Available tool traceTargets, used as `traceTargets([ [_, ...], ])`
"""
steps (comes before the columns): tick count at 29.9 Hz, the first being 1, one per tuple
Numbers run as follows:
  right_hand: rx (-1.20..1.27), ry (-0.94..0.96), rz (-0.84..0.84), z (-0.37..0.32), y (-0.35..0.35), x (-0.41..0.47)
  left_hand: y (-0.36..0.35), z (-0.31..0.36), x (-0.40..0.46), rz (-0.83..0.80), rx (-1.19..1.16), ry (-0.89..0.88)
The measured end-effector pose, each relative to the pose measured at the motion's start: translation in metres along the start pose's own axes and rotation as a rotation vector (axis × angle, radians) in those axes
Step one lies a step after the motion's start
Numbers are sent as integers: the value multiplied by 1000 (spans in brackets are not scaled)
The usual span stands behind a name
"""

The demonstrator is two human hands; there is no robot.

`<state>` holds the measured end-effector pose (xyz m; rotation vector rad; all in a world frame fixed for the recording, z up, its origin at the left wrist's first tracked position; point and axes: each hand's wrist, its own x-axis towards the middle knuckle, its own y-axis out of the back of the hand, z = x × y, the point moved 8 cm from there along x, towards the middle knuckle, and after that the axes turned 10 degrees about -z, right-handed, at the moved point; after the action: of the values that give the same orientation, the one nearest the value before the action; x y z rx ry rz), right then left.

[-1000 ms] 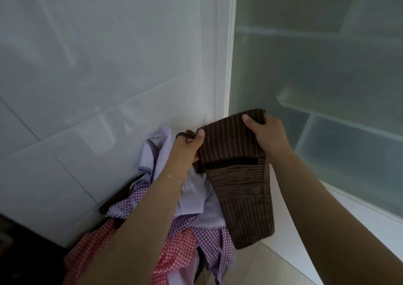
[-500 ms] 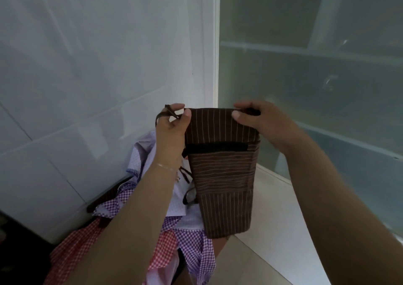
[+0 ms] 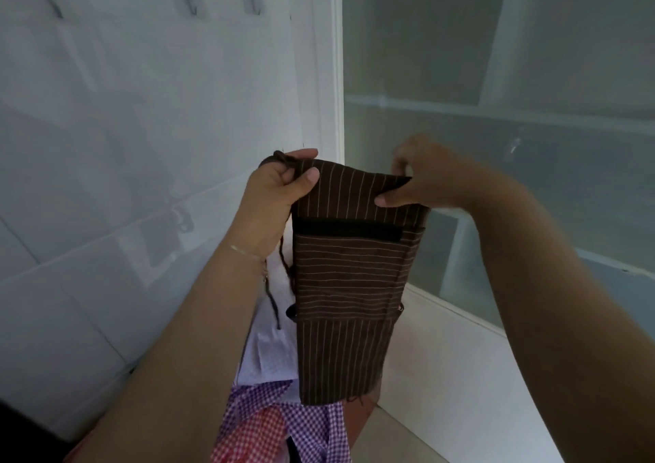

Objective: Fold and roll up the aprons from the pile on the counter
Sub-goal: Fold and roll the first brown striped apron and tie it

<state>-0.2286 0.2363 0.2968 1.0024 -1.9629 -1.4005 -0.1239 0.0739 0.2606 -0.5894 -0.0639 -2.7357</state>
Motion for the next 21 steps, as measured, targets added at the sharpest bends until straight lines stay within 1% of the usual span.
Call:
traceTargets([
  [3,284,121,-229,-16,-18,16,2,-6,10,-45,-153,68],
  [4,328,130,-284,-17,-24,23,3,-9,13,-56,-175,96],
  [7,246,143,-325,-22,-30,40,15,-21,24,-68,-177,178],
  [9,259,146,-351,-26,-31,52,26,-29,31,-100,-176,231],
  [10,278,139,-371,-27,-33,58,32,-35,34,-136,-135,263],
  [11,296,124,-386,-26,-37,64,37,-41,37,-178,-38,312],
  [12,310,104,-400,-24,-40,71,44,-50,38,-210,111,366],
  [13,317,85,-408,-21,-45,77,52,-59,39,-219,231,415],
  [14,297,62,-403,-17,-49,83,61,-67,40,-197,270,435],
  [15,243,33,-380,-13,-51,90,70,-74,43,-161,207,435],
  [18,-57,-53,-252,-1,-52,103,92,-93,53,2,-252,394],
  [21,-263,-98,-44,3,-37,111,110,-95,64,118,-574,305],
])
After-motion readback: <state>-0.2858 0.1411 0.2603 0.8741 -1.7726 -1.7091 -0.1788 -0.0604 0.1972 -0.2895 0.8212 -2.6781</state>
